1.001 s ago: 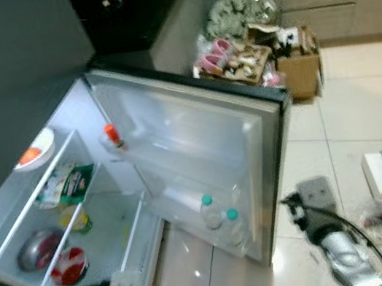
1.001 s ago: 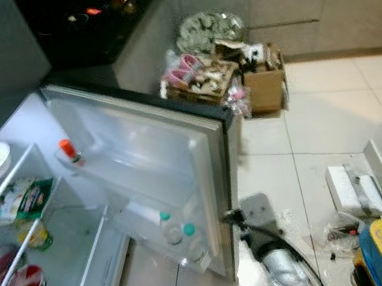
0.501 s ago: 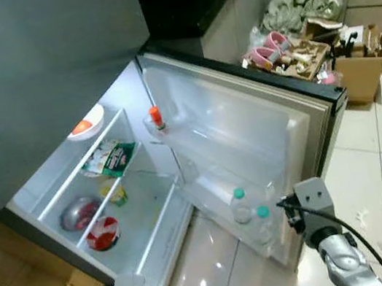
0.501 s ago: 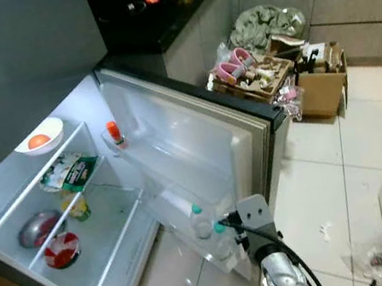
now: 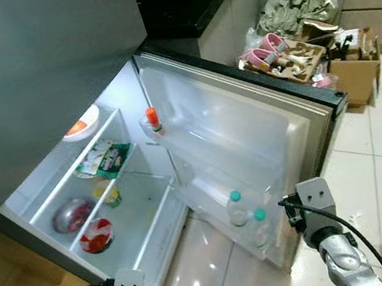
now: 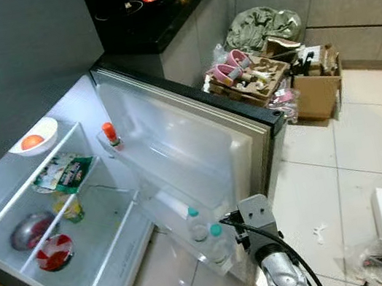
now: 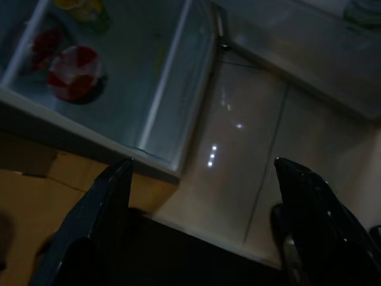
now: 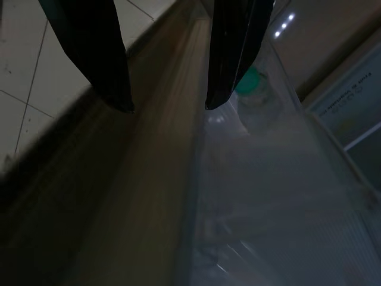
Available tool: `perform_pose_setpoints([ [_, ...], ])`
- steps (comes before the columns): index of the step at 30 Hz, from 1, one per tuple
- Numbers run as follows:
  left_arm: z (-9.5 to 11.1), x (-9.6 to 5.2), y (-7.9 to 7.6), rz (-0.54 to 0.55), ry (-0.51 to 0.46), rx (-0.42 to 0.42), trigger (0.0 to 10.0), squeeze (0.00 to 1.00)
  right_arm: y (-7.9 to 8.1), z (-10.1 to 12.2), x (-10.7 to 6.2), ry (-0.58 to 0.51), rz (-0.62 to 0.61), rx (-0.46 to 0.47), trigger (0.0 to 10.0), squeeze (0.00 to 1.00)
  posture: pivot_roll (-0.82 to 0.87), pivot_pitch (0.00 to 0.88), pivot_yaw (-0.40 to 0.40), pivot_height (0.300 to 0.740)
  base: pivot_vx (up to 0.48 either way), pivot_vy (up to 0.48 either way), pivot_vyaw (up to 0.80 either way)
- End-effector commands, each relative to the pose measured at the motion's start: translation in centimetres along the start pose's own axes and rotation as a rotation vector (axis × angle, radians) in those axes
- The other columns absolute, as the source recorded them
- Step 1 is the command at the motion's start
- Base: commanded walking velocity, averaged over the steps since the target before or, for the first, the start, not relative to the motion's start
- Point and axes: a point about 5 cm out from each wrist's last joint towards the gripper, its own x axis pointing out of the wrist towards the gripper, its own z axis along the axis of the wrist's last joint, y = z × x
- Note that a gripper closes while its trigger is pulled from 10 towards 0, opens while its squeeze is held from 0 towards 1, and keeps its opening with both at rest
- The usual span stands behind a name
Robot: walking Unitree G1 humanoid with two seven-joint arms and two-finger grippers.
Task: Restocking fridge
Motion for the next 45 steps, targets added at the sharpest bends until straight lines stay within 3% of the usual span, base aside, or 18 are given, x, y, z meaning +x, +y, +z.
perform_pose_setpoints([
  [1, -0.8, -0.3, 0.0, -0.004, 0.035, 0.001, 10.0, 0.0, -0.2, -0.6, -0.3, 0.024, -0.005, 0.006, 10.0, 0.0, -0.09, 0.158, 0.078, 0.74, 0.0, -0.48, 0.0],
  [11, -0.9, -0.3, 0.1, 0.002, 0.041, -0.001, 10.0, 0.0, -0.2, -0.5, -0.3, 0.024, -0.002, 0.007, 10.0, 0.0, -0.09, 0.162, 0.078, 0.74, 0.0, -0.479, 0.0],
  [22, -1.0, -0.2, 0.3, 0.022, 0.046, 0.001, 10.0, 0.0, -0.1, -0.6, -0.4, 0.024, 0.001, 0.012, 10.0, 0.0, -0.09, 0.167, 0.081, 0.74, 0.137, -0.223, 0.0],
  [39, -1.0, -0.4, 0.7, 0.038, 0.048, -0.019, 10.0, 0.0, 1.0, 0.2, -0.6, -0.028, 0.073, 0.063, 10.0, 0.0, -0.09, 0.174, 0.083, 0.74, 0.0, 0.0, 0.0],
  [45, -1.5, -0.6, 1.0, 0.048, 0.069, -0.028, 10.0, 0.0, 0.4, 1.5, 0.1, -0.077, 0.063, 0.082, 10.0, 0.0, -0.09, 0.177, 0.09, 0.74, 0.0, 0.0, 0.0],
])
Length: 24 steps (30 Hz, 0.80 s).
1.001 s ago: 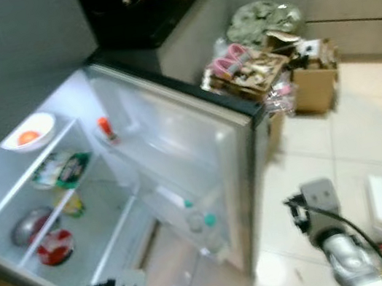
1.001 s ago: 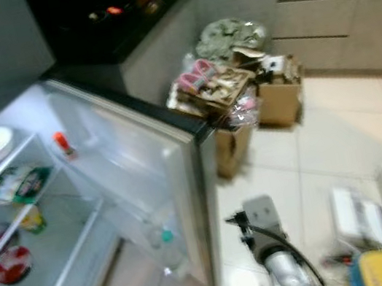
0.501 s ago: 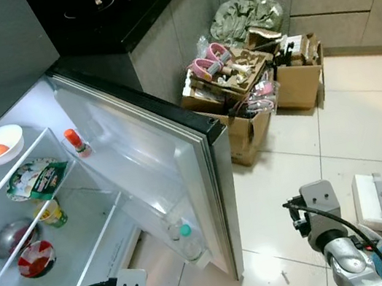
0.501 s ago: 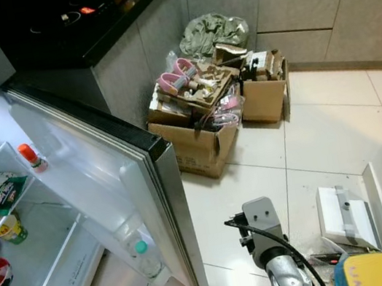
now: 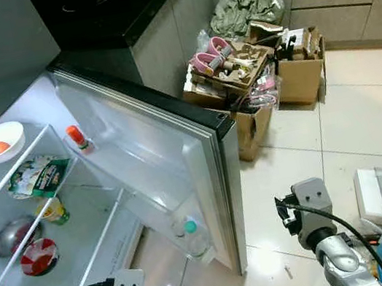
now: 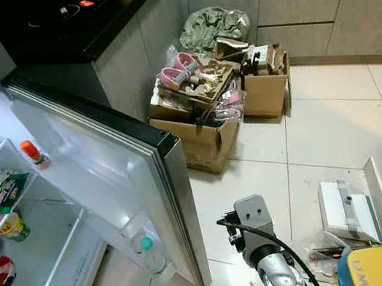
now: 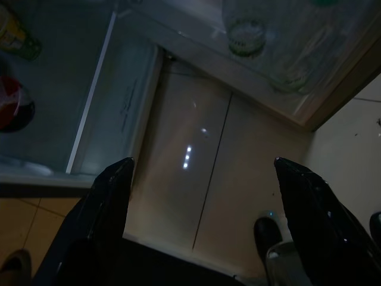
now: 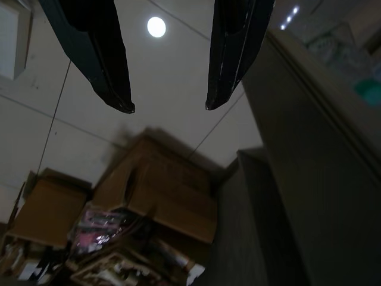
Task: Restocking fridge
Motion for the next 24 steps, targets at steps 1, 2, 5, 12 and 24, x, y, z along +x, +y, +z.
perform_pose_setpoints([
  [1, -1.2, -0.6, 0.9, 0.034, 0.049, -0.01, 10.0, 0.0, -0.3, 0.8, 0.4, -0.036, 0.005, 0.014, 10.0, 0.0, -0.09, 0.179, 0.094, 0.74, 0.0, 0.0, 0.0],
  [2, -1.7, -1.1, 2.2, 0.097, 0.051, 0.013, 10.0, 0.0, -0.6, 2.0, 1.5, -0.07, 0.028, 0.007, 10.0, 0.0, -0.09, 0.182, 0.098, 0.74, 0.0, 0.0, 0.0],
  [5, -2.0, -1.7, 3.5, 0.164, 0.056, 0.026, 10.0, 0.0, -0.8, 2.7, 2.5, -0.084, 0.039, -0.011, 10.0, 0.0, -0.08, 0.186, 0.103, 0.74, 0.0, 0.0, 0.0],
  [12, -4.4, -6.3, 10.0, 0.45, 0.123, 0.072, 10.0, 0.0, -1.9, 6.7, 7.0, -0.124, 0.038, -0.099, 10.0, 0.0, -0.05, 0.201, 0.102, 0.74, 0.0, 0.0, 0.0],
  [24, -6.0, -10.3, 9.4, 0.431, 0.155, 0.06, 10.0, 0.0, -0.1, 11.5, 10.4, -0.145, 0.212, -0.116, 10.0, 0.0, -0.02, 0.208, 0.065, 0.74, 0.0, 0.0, 0.0],
])
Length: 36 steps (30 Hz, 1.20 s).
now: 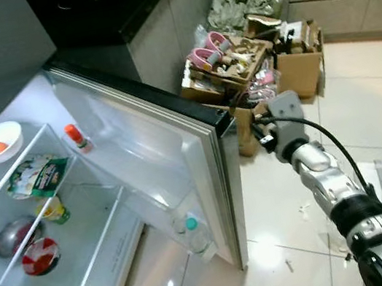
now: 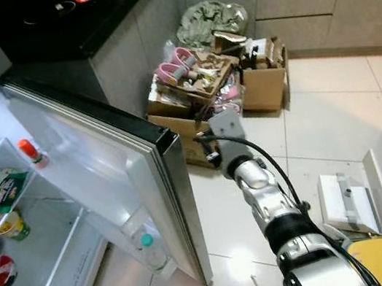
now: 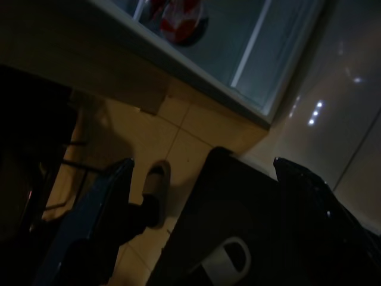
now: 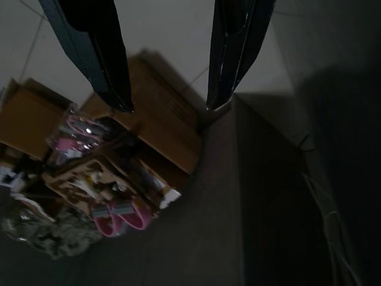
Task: Restocking fridge
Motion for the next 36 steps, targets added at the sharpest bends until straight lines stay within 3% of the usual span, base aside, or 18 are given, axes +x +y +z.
perform_pose_setpoints([
  [1, -0.6, -0.7, -0.5, -0.015, 0.025, -0.035, 10.0, 0.0, 0.6, -0.7, 0.0, 0.023, 0.034, 0.011, 10.0, 0.0, -0.02, 0.208, 0.065, 0.74, 0.0, 0.0, 0.0],
  [6, -0.2, -2.2, -1.2, -0.002, 0.006, -0.103, 10.0, 0.0, 2.6, -0.7, 0.5, 0.048, 0.18, -0.014, 10.0, 0.0, 0.0, 0.205, 0.038, 0.74, 0.0, 0.0, 0.0],
  [9, -0.5, -2.9, -1.2, 0.014, 0.03, -0.123, 10.0, 0.0, 5.5, -0.2, 0.7, 0.018, 0.361, 0.025, 10.0, 0.0, 0.0, 0.204, 0.041, 0.74, 0.0, 0.0, 0.0],
  [10, -0.5, -2.9, -1.2, 0.014, 0.03, -0.123, 10.0, 0.0, 5.5, -0.2, 0.7, 0.018, 0.361, 0.025, 10.0, 0.0, 0.0, 0.204, 0.041, 0.74, 0.0, 0.0, 0.0],
  [11, -1.2, -3.2, -1.1, 0.03, 0.067, -0.133, 10.0, 0.0, 7.2, 0.3, 0.8, -0.012, 0.446, 0.06, 10.0, 0.0, 0.0, 0.204, 0.044, 0.74, 0.0, 0.0, 0.0],
  [13, -1.8, -3.4, -1.1, 0.039, 0.093, -0.139, 10.0, 0.0, 7.9, 0.5, 0.8, -0.026, 0.477, 0.068, 10.0, 0.0, 0.0, 0.204, 0.044, 0.74, 0.0, 0.0, 0.0],
  [16, -4.2, -4.0, -1.4, 0.009, 0.221, -0.211, 10.0, 0.0, 12.2, 1.8, 0.4, -0.099, 0.64, 0.113, 10.0, 0.0, -0.01, 0.202, 0.051, 0.74, 0.0, 0.0, 0.0],
  [18, -5.1, -4.3, -2.3, -0.096, 0.283, -0.272, 10.0, 0.0, 15.5, 2.7, -0.2, -0.143, 0.753, 0.146, 10.0, 0.0, -0.02, 0.2, 0.054, 0.74, 0.0, 0.0, 0.0],
  [20, -5.1, -4.3, -2.3, -0.096, 0.283, -0.272, 10.0, 0.0, 15.5, 2.7, -0.2, -0.143, 0.753, 0.146, 10.0, 0.0, -0.02, 0.2, 0.054, 0.74, 0.0, 0.0, 0.0],
  [21, -5.5, -4.8, -3.2, -0.2, 0.318, -0.3, 10.0, 0.0, 18.0, 3.3, -1.1, -0.174, 0.854, 0.171, 10.0, 0.0, -0.02, 0.2, 0.058, 0.74, 0.0, 0.0, 0.0],
  [22, -5.5, -4.8, -3.2, -0.2, 0.318, -0.3, 10.0, 0.0, 18.0, 3.3, -1.1, -0.174, 0.854, 0.171, 10.0, 0.0, -0.02, 0.2, 0.058, 0.74, 0.0, 0.0, 0.0],
  [24, -7.1, -6.6, -4.6, -0.363, 0.368, -0.262, 10.0, 0.0, 22.6, 6.4, -5.3, -0.257, 1.202, 0.355, 10.0, 0.0, -0.02, 0.203, 0.062, 0.74, 0.0, 0.0, 0.0],
  [25, -7.9, -7.5, -4.9, -0.392, 0.383, -0.24, 10.0, 0.0, 23.7, 7.7, -7.7, -0.29, 1.35, 0.451, 10.0, 0.0, -0.02, 0.204, 0.06, 0.74, 0.0, 0.0, 0.0],
  [26, -8.5, -8.0, -5.0, -0.386, 0.386, -0.222, 10.0, 0.0, 24.0, 8.2, -9.3, -0.301, 1.434, 0.497, 10.0, 0.0, -0.02, 0.204, 0.058, 0.74, 0.0, 0.0, 0.0],
  [28, -9.1, -8.3, -5.1, -0.369, 0.391, -0.218, 10.0, 0.0, 23.7, 7.7, -9.6, -0.292, 1.426, 0.506, 10.0, 0.0, -0.02, 0.204, 0.052, 0.74, 0.0, 0.0, 0.0],
  [32, -11.1, -9.8, -6.5, -0.351, 0.42, -0.229, 10.0, 0.0, 20.9, 3.2, -8.0, -0.182, 1.197, 0.475, 10.0, 0.0, -0.02, 0.205, 0.051, 0.74, 0.0, 0.0, 0.0],
  [34, -12.1, -10.9, -7.9, -0.362, 0.438, -0.228, 10.0, 0.0, 18.3, 0.0, -7.6, -0.099, 1.024, 0.429, 10.0, 0.0, -0.03, 0.209, 0.049, 0.74, 0.0, 0.0, 0.0],
  [36, -12.3, -11.2, -8.4, -0.367, 0.443, -0.232, 10.0, 0.0, 17.4, -0.9, -7.6, -0.074, 0.975, 0.414, 10.0, 0.0, -0.04, 0.209, 0.049, 0.74, 0.0, 0.0, 0.0],
])
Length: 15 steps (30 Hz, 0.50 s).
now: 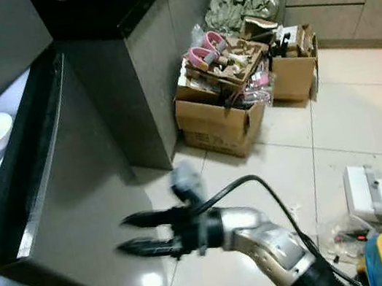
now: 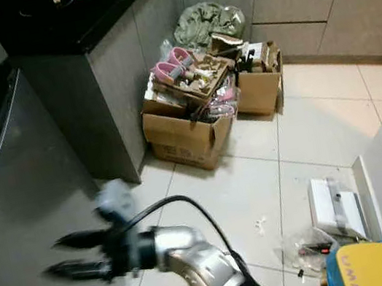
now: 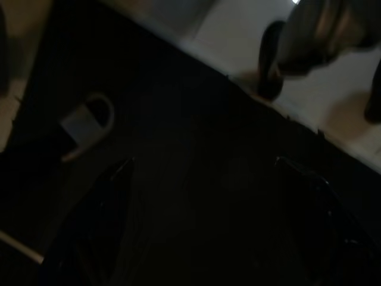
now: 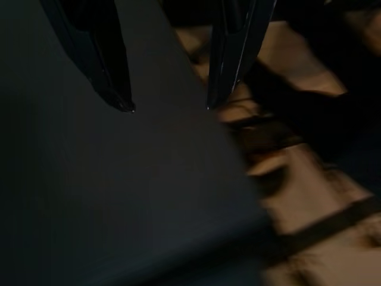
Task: Restocking fridge
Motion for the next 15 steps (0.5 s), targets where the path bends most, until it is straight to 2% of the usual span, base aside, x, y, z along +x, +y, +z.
perform_pose_setpoints([
  [1, -0.8, -0.2, -1.0, 0.002, -0.004, 0.008, 10.0, 0.0, -1.4, -1.2, -2.0, 0.04, -0.149, -0.03, 10.0, 0.0, -0.04, 0.21, 0.048, 0.74, 0.0, 0.0, 0.0],
  [2, -0.8, -0.2, -1.0, 0.002, -0.004, 0.008, 10.0, 0.0, -1.4, -1.2, -2.0, 0.04, -0.149, -0.03, 10.0, 0.0, -0.04, 0.21, 0.048, 0.74, 0.0, 0.0, 0.0],
  [3, -0.4, 0.0, -1.3, 0.007, -0.026, 0.013, 10.0, 0.0, -2.1, -1.9, -3.1, 0.065, -0.224, -0.039, 10.0, 0.0, -0.04, 0.21, 0.047, 0.74, 0.0, 0.0, 0.0],
  [4, -0.4, 0.0, -1.3, 0.007, -0.026, 0.013, 10.0, 0.0, -2.1, -1.9, -3.1, 0.065, -0.224, -0.039, 10.0, 0.0, -0.04, 0.21, 0.047, 0.74, 0.0, 0.0, 0.0],
  [6, 0.6, 0.5, -2.1, 0.013, -0.09, 0.008, 10.0, 0.0, -2.7, -2.8, -5.4, 0.13, -0.357, -0.041, 10.0, 0.0, -0.05, 0.212, 0.049, 0.74, 0.0, 0.0, 0.0],
  [7, 0.6, 0.5, -2.1, 0.013, -0.09, 0.008, 10.0, 0.0, -2.7, -2.8, -5.4, 0.13, -0.357, -0.041, 10.0, 0.0, -0.05, 0.212, 0.049, 0.74, 0.0, 0.0, 0.0],
  [10, 2.9, 1.3, -3.3, 0.032, -0.213, 0.002, 10.0, 0.0, -3.7, -4.3, -8.5, 0.224, -0.575, -0.068, 10.0, 0.0, -0.05, 0.213, 0.052, 0.74, 0.0, 0.0, 0.0],
  [11, 2.9, 1.3, -3.3, 0.032, -0.213, 0.002, 10.0, 0.0, -3.7, -4.3, -8.5, 0.224, -0.575, -0.068, 10.0, 0.0, -0.05, 0.213, 0.052, 0.74, 0.0, 0.0, 0.0],
  [13, 4.5, 1.6, -4.5, 0.06, -0.321, -0.023, 10.0, 0.0, -5.0, -5.3, -11.2, 0.273, -0.79, -0.079, 10.0, 0.0, -0.06, 0.212, 0.053, 0.74, 0.0, 0.0, 0.0],
  [15, 4.6, 1.6, -4.7, 0.06, -0.336, -0.029, 10.0, 0.0, -5.2, -5.4, -11.6, 0.278, -0.827, -0.083, 10.0, 0.0, -0.06, 0.212, 0.053, 0.74, 0.0, 0.0, 0.0],
])
